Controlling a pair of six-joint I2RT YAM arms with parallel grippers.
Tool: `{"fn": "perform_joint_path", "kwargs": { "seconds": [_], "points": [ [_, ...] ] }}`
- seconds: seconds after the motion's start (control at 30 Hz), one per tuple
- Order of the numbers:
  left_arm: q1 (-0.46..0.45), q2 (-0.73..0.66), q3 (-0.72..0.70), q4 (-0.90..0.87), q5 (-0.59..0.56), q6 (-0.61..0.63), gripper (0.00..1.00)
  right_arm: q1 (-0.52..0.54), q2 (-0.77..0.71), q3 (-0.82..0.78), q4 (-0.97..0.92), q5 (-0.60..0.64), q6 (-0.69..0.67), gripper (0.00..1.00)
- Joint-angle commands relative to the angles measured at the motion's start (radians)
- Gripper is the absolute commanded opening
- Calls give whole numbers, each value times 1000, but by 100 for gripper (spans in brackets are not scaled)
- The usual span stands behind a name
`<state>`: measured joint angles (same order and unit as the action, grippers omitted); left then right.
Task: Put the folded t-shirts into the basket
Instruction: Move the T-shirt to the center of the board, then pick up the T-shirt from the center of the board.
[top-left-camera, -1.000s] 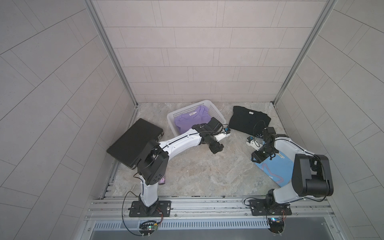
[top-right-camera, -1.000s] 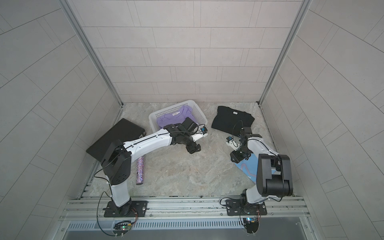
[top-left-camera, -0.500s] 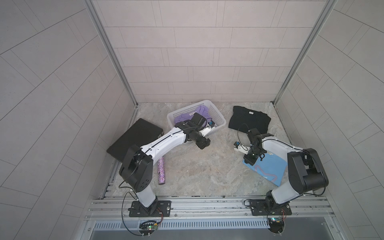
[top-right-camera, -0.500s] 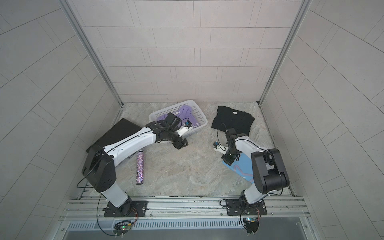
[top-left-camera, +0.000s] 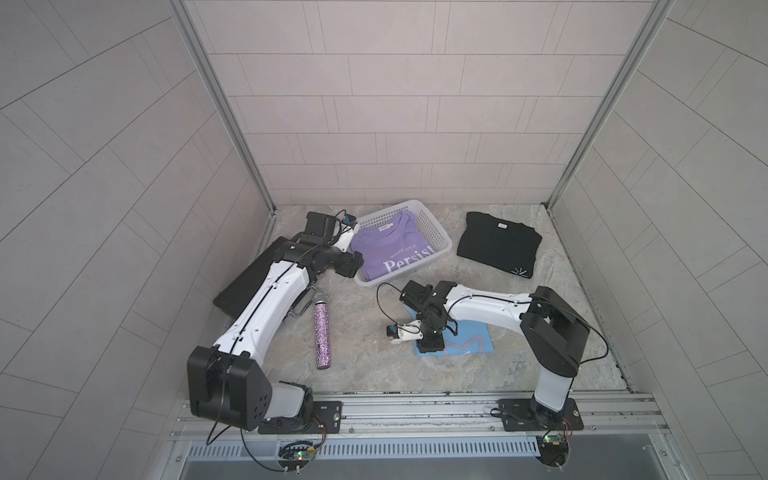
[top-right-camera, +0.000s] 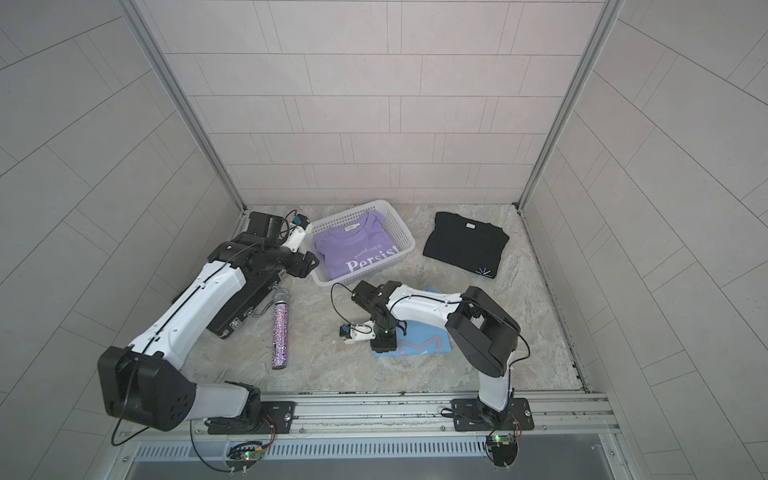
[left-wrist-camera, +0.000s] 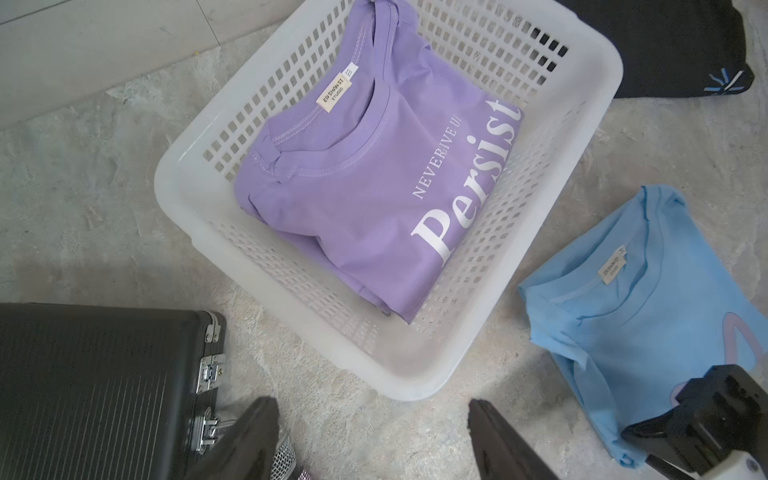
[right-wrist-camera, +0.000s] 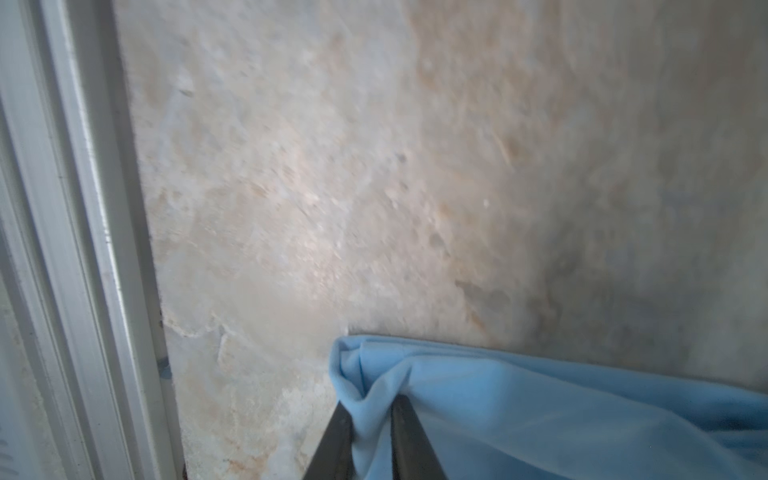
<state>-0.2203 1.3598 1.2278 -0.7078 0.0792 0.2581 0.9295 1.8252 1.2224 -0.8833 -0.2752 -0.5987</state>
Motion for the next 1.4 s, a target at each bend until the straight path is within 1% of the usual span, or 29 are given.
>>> {"fn": "perform_joint_path", "kwargs": {
  "seconds": [0.0, 0.07, 0.17, 0.2, 0.27, 0.33, 0.37, 0.4, 0.53, 0.57, 0.63, 0.7, 0.8, 0.83, 0.97, 1.07, 1.17, 1.3, 1.37],
  "points": [
    [0, -22, -34, -37, 32, -10, 74, -24, -43, 20, -54, -64, 15, 41],
    [0, -24, -45, -35, 80, -2, 75, -47, -87, 6, -57, -97, 28, 53],
    [-5, -24, -68, -31, 209, 13, 75, -120, -159, -12, -82, -200, 36, 64],
    [-5, -25, -83, -28, 262, 18, 74, -153, -181, -17, -93, -241, 36, 67],
    [-35, -33, -120, -20, 352, 39, 74, -232, -227, -30, -113, -318, 36, 68],
    [-100, -41, -169, -2, 363, 57, 74, -331, -264, -51, -121, -380, 36, 68],
    [-142, -40, -192, 10, 352, 62, 74, -386, -274, -59, -120, -391, 36, 68],
    [-182, -33, -209, 20, 340, 67, 74, -440, -275, -64, -118, -389, 68, 68],
    [-297, 35, -243, 67, 326, 47, 74, -644, -224, -54, -72, -300, 166, 68],
    [-329, 57, -245, 76, 317, 45, 74, -684, -201, -47, -58, -278, 198, 68],
    [-388, 97, -259, 111, 260, 35, 74, -741, -166, -38, -26, -230, 254, 68],
    [-422, 135, -273, 164, 218, 23, 74, -767, -140, -37, 7, -181, 283, 68],
    [-439, 200, -268, 244, 177, -5, 74, -770, -105, -38, 52, -103, 312, 68],
    [-442, 221, -247, 239, 162, -9, 74, -770, -94, -36, 57, -89, 322, 67],
    [-444, 274, -217, 285, 98, -57, 75, -783, -40, -16, 53, -65, 337, 67],
    [-447, 329, -184, 254, 75, -121, 75, -792, -10, -9, 43, -84, 341, 67],
    [-448, 362, -195, 261, 107, -170, 75, -793, 1, -8, 46, -103, 353, 67],
    [-459, 359, -231, 357, 155, -206, 75, -793, 3, -7, 62, -132, 367, 66],
    [-471, 365, -231, 387, 151, -225, 75, -793, 9, -8, 63, -132, 372, 65]
  ]
}}
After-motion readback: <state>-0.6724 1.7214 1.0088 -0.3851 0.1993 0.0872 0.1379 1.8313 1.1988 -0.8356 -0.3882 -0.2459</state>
